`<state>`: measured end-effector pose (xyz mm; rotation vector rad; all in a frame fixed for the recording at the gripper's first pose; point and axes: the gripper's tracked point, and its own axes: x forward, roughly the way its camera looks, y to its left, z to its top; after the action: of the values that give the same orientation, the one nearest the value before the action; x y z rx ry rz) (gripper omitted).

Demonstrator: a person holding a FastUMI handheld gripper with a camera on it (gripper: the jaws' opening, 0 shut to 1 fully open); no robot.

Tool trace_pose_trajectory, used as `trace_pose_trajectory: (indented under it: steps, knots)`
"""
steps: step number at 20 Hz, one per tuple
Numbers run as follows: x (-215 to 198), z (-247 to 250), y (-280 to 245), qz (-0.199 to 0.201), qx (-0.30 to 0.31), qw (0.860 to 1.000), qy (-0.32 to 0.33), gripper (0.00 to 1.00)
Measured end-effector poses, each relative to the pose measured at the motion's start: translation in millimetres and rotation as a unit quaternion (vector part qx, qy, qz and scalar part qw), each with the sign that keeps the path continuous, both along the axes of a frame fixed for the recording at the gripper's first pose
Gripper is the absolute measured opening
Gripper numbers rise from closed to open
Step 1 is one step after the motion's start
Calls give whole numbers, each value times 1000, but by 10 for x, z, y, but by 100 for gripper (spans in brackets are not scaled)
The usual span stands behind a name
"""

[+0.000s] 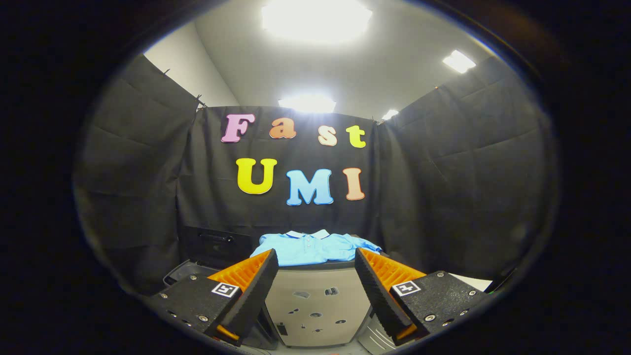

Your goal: Put the clothes into the washing machine and then close the washing machine lid.

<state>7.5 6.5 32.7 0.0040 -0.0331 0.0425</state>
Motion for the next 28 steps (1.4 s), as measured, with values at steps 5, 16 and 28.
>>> trace_pose_trajectory:
  steps: [5,16,28]
  knots:
    - [395,117,-18,2,0,1000,-3,97]
    - [1272,222,-41,17,4,1000,15,97]
    - [2236,125,56,42,3,997,61,97]
